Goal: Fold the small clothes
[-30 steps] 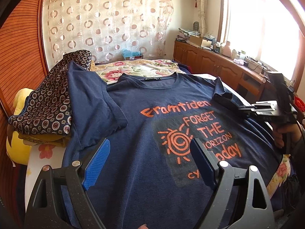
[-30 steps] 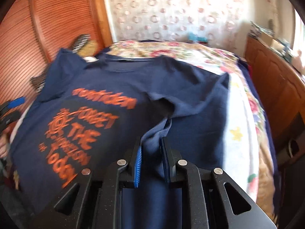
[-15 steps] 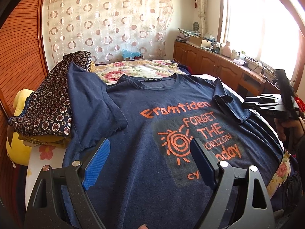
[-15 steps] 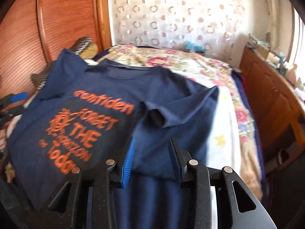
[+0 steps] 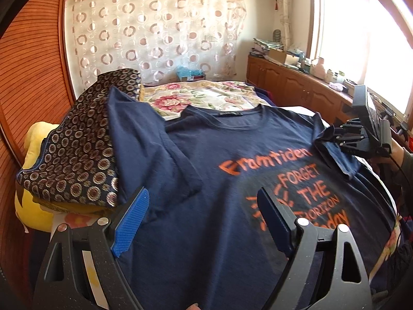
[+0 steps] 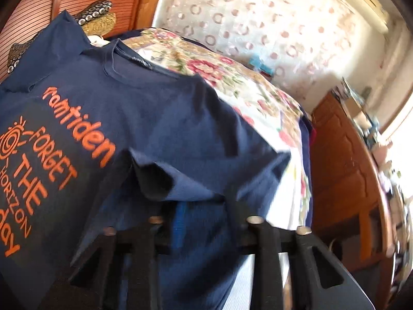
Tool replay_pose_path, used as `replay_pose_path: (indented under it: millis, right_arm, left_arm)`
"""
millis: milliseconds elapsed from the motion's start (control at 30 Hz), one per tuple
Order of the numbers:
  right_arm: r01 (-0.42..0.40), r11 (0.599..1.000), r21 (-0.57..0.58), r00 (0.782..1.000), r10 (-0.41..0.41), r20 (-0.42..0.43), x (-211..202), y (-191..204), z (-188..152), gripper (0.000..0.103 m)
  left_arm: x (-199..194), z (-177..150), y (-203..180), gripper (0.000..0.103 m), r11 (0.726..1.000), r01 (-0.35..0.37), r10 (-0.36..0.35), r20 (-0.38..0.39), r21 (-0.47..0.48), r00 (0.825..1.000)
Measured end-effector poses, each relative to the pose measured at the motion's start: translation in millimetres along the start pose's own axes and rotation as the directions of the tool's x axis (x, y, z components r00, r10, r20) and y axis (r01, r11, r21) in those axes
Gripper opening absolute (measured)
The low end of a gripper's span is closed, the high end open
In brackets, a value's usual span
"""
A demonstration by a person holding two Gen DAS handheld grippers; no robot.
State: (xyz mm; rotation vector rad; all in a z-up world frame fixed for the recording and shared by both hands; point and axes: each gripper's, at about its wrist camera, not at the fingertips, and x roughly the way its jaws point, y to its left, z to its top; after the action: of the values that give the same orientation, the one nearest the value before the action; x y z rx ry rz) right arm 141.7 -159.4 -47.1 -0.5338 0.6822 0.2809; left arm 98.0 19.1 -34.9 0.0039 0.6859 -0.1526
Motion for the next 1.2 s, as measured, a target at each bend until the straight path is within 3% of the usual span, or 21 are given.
replay_pose_path:
  millis: [33,333,367,433,467,600,833,1033,1200]
  right_arm:
    - [-0.013,1.0,-0.01,1.0,0.013,0.009,3,-1,3,0.005]
    - [-0.142,0.988,-0.053,0.981,0.148,0.127,16,4,71,0.003]
    - [-0.153,0.987,-0.048,0.98,0.157,0.121,19,5,75,0.005]
    - [-0.164,0.986,-0.035,0.982,0.166,0.089,28,4,81,0.023]
    - [-0.165,0.986,-0.03,0.983,0.167,0.073,36,0,81,0.025]
    - [-0.141,0.99,0.008,0.989,0.14,0.054,42,-30,79,0.026]
    - [-0.041,0.975,0.218,0.999,0.046,-0.016,43,-73,42,0.027]
    - [-0.032,0.955,0.295,0.997,0.05,-0.057,62,-78,34,0.027]
    - [0.019,0.945,0.326,0.999,-0.001,-0.053,60,-80,42,0.027]
  left_arm:
    - [2,2,3,0.086,1.0,-0.003,0.003,-0.002,-0.002,1.0]
    - [17,24,29,0.086,0.999,-0.035,0.035,0.001,-0.022,0.999]
    - [19,26,31,0.086,0.999,-0.038,0.038,0.0,-0.024,0.999]
    - [25,30,36,0.086,0.999,-0.041,0.041,-0.005,-0.029,0.999]
    - [26,32,38,0.086,0.999,-0.038,0.037,-0.007,-0.029,0.999]
    - [34,39,43,0.086,0.999,-0.04,0.04,-0.007,-0.025,0.999]
    - [46,50,67,0.086,0.996,-0.082,0.082,-0.014,-0.038,0.997]
    - [53,56,81,0.086,0.993,-0.113,0.112,-0.015,-0.046,0.994]
    - [59,61,92,0.086,0.989,-0.139,0.138,-0.022,-0.056,0.99]
